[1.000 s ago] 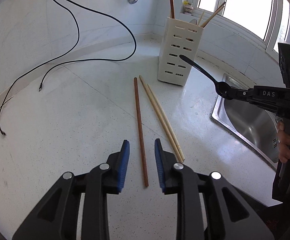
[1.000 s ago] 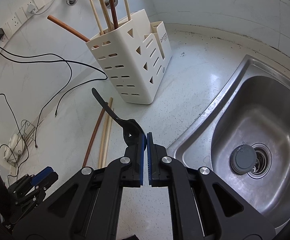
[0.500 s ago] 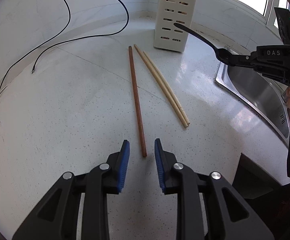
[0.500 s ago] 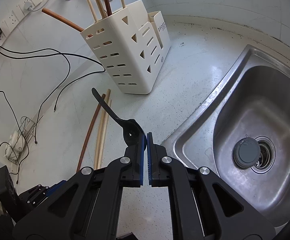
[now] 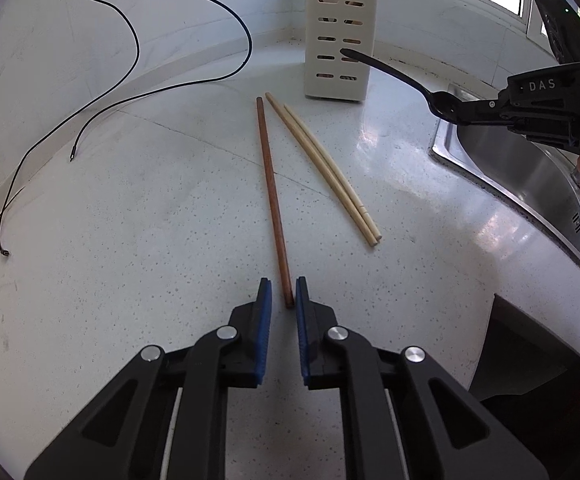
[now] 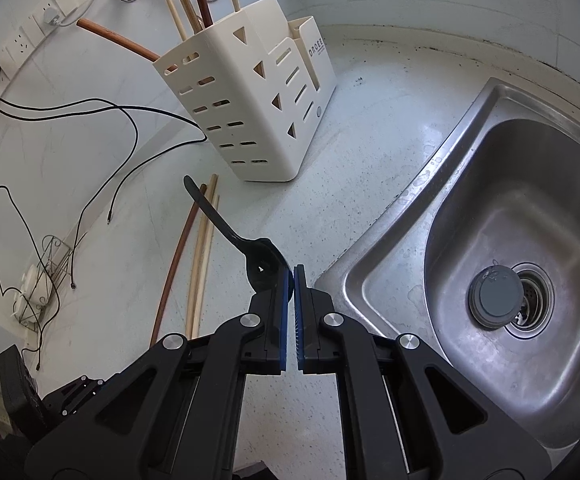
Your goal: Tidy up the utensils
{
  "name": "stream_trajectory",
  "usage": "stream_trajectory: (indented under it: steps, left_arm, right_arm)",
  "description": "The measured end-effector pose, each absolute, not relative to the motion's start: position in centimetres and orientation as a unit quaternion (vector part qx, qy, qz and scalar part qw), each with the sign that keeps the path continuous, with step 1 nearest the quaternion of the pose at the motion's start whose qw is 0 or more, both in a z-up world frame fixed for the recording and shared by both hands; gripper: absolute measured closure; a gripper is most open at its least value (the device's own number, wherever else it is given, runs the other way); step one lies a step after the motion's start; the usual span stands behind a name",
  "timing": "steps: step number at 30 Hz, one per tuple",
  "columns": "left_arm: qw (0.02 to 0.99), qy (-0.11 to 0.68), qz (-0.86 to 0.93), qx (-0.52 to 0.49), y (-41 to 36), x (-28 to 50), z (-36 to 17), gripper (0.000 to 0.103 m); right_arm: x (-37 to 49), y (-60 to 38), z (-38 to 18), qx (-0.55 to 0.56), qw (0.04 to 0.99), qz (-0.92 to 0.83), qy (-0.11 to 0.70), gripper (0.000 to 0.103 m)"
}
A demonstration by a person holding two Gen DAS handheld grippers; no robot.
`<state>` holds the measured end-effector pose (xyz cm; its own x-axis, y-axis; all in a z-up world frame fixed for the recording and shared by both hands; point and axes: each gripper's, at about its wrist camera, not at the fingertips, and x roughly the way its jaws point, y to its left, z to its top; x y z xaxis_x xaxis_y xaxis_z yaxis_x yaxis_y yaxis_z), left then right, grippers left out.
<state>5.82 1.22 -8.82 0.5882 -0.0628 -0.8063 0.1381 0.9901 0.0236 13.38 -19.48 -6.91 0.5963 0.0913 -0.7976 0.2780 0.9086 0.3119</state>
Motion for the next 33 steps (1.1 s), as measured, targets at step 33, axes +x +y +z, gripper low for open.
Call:
stream_trajectory:
  steps: [33]
  left_arm:
    - [0.959, 0.282, -0.024, -0.001, 3.7, 11.3, 4.8, 0.099]
  right_arm:
    - [12.9, -20.1, -1.6, 0.163, 0.903, -0.079, 0.388, 0.100]
